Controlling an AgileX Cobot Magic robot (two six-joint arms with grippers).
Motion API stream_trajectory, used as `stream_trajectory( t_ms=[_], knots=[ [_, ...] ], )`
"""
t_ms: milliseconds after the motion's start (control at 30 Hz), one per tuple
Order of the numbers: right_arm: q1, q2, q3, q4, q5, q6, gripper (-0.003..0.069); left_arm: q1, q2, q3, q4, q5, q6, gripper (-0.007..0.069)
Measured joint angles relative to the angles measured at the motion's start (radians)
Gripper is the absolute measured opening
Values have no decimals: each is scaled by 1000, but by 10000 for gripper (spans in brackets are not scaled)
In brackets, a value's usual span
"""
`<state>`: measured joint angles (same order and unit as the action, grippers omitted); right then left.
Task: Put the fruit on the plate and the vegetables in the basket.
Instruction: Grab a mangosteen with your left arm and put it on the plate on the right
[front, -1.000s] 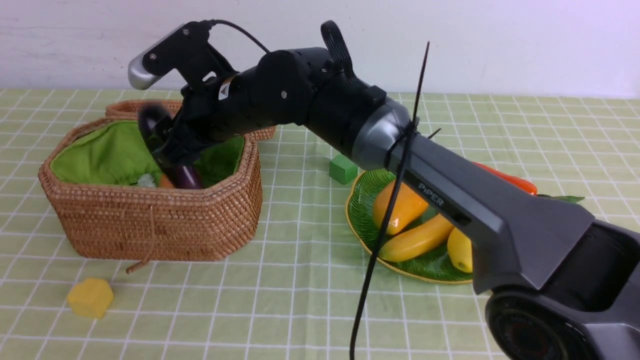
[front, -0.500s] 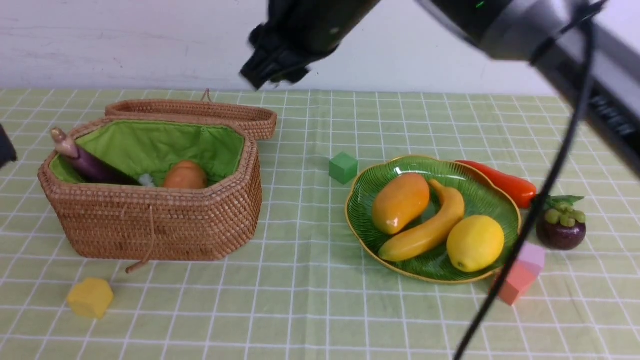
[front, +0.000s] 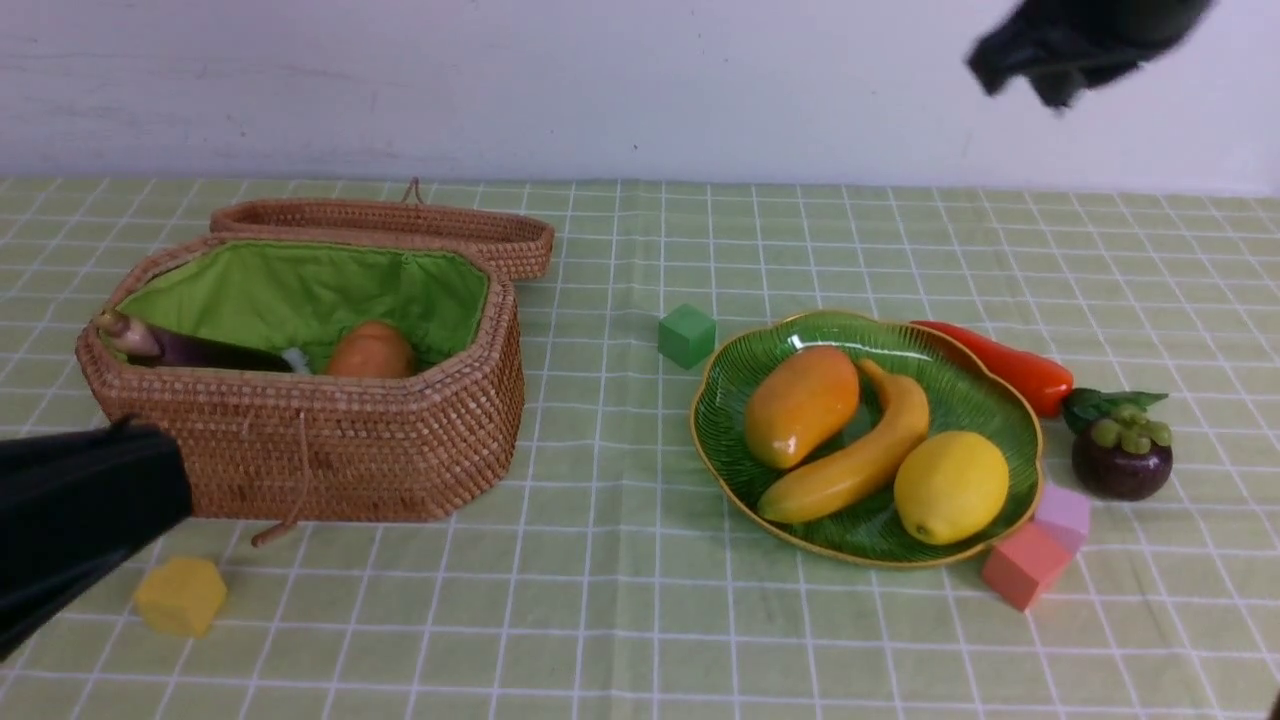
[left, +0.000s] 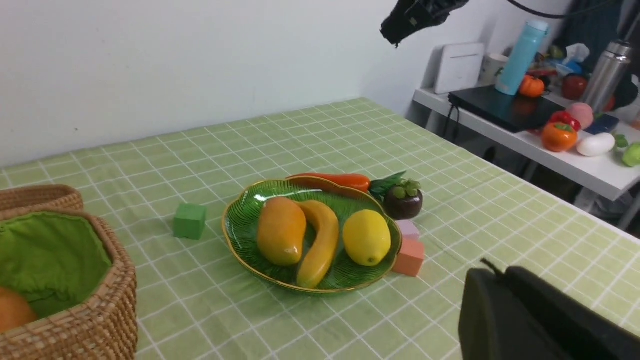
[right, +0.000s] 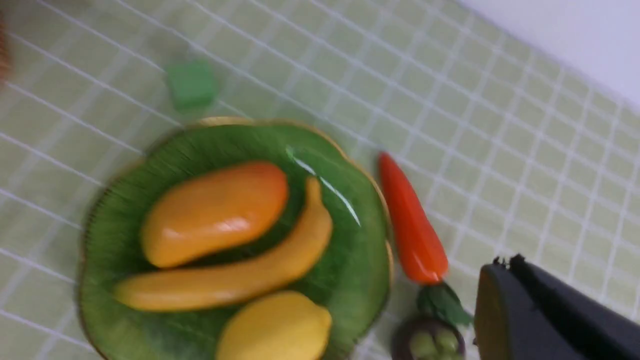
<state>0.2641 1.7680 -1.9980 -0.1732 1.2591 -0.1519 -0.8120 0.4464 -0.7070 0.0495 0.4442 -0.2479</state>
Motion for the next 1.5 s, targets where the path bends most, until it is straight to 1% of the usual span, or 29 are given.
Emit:
stream_trajectory(
  t_ms=[67,133,167,200,233,267,300,333,367,400,433,500,567,633,833,1033,1133,1500],
  knots=[
    [-104,7,85,50,-1,10,73,0,0,0,-27,14,28,17],
    [-180,26,141,107,-3,15,123,0,0,0,-37,26,35,17],
    [-217,40,167,140,-7,17,160,0,0,0,-41,30,37,17],
    [-217,40,173,140,-7,17,168,0,0,0,-42,30,37,17],
    [-269,65,207,194,-9,19,239,0,0,0,-43,31,38,17],
    [-297,81,232,221,-13,20,290,0,0,0,-43,31,38,17],
    [-316,93,253,238,-14,20,321,0,0,0,-49,31,38,17],
    [-336,109,280,252,-16,20,375,0,0,0,-49,33,39,17],
    [-357,127,315,262,-21,21,451,0,0,0,-49,35,40,17],
    [-372,139,345,267,-24,25,505,0,0,0,-49,38,40,17],
    [-382,147,368,269,-29,32,537,0,0,0,-49,40,40,17],
    [-395,158,414,270,-72,52,627,0,0,0,-49,40,40,17],
    [-399,160,457,278,-135,70,669,0,0,0,-49,40,40,17],
    [-399,160,478,304,-187,75,679,0,0,0,-49,40,40,17],
    [-399,160,489,413,-267,74,676,0,0,0,-49,41,40,17],
    [-399,181,489,418,-392,74,674,0,0,0,-49,42,40,17],
    [-399,208,489,418,-422,74,673,0,0,0,-49,42,40,17],
    [-399,297,489,418,-418,74,658,0,0,0,-49,42,40,18]
  ],
)
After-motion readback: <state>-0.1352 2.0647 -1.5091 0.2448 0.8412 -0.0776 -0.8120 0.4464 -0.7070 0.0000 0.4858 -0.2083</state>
